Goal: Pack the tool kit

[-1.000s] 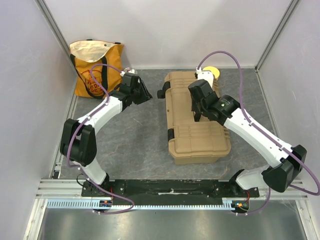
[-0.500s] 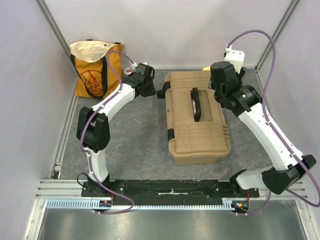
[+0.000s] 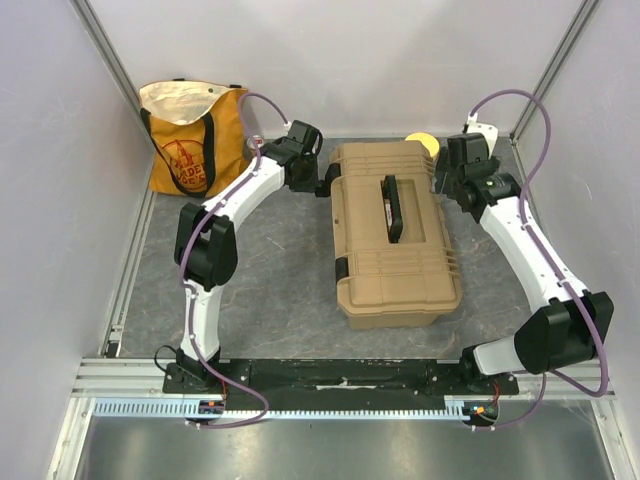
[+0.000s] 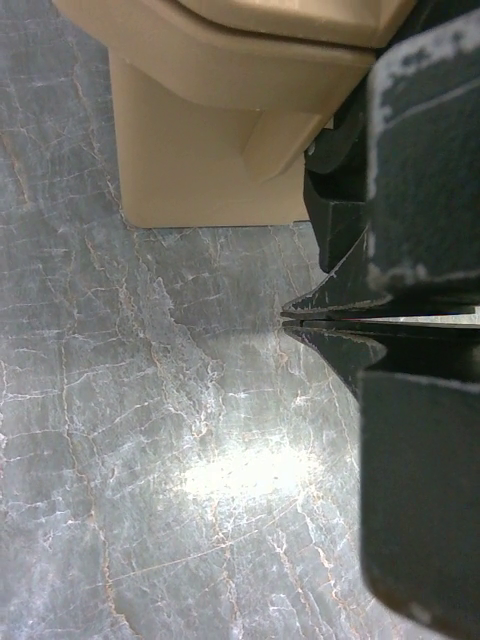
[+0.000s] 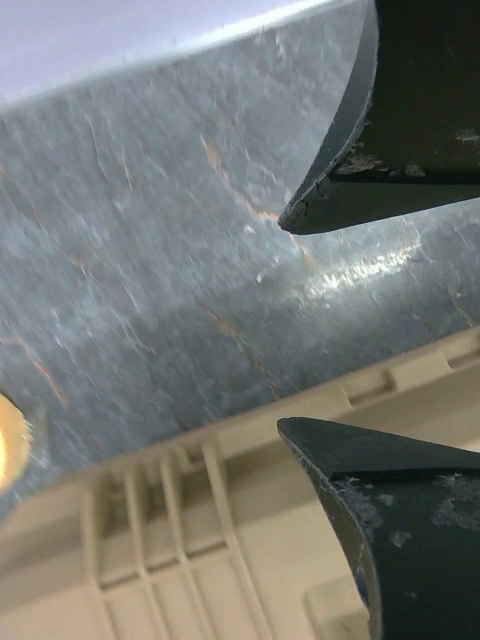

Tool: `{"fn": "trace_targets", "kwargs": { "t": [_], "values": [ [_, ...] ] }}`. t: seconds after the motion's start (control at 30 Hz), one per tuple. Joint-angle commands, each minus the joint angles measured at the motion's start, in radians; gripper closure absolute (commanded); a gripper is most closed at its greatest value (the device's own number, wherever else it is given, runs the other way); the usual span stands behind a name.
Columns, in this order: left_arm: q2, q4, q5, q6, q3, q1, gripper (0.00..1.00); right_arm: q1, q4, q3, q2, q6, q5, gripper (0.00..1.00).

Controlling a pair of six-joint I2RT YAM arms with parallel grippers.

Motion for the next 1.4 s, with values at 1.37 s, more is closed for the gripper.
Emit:
{"fn": "trace_targets", "kwargs": {
  "t": [1.37],
  "values": [
    [-0.21, 0.599, 0.184, -0.184, -0.425, 0.003, 0.97, -0.005, 0.162, -0.234, -0.129, 0.048, -0.43, 0.27]
  ]
}}
